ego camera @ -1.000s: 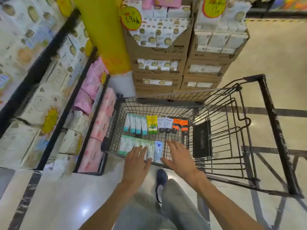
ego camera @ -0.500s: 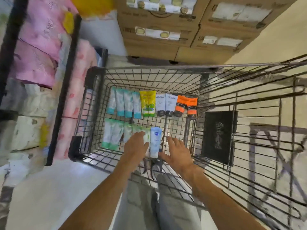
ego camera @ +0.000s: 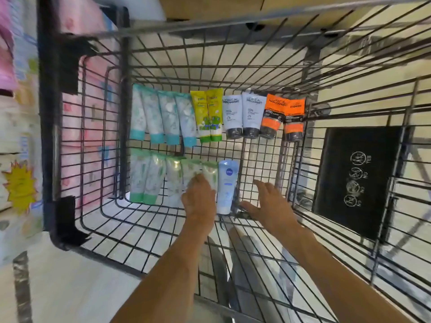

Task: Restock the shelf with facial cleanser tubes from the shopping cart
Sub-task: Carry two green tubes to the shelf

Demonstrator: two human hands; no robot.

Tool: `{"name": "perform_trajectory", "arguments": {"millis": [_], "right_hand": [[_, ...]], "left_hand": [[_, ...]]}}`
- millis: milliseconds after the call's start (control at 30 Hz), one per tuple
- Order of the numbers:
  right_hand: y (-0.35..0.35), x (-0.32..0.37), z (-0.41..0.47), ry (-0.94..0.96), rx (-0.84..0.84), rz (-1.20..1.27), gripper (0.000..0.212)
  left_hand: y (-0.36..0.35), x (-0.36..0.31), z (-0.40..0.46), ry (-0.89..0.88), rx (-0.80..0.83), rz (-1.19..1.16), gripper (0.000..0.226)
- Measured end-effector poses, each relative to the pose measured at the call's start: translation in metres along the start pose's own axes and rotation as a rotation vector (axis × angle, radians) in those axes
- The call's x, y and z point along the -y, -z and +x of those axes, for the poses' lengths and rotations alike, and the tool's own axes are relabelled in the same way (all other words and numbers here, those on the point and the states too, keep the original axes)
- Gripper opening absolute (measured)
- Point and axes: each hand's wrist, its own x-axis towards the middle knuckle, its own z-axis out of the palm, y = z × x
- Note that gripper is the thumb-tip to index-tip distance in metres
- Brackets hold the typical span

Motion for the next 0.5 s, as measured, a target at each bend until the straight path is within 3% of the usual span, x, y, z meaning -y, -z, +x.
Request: {"name": "perform_trajectory", "arguments": {"millis": [167, 333, 500], "right_hand": [[-0.005, -0.002, 0.003, -0.030, 0.036, 0.046, 0.073], [-0.004, -0.001, 0.000, -0.094, 0.087, 0.128, 0.072], [-0.007, 0.007, 0.002, -0.142, 0.146, 0.219, 0.067]], "left_hand": [[-0.011, -0.014, -0.005, 0.037, -0.049, -0.130, 0.057], [0.004, -0.003, -0.007, -0.007, -0.098, -0.327, 0.025], [0.031, 0.030, 0.006, -0.070, -0.071, -0.529, 0.021]]}}
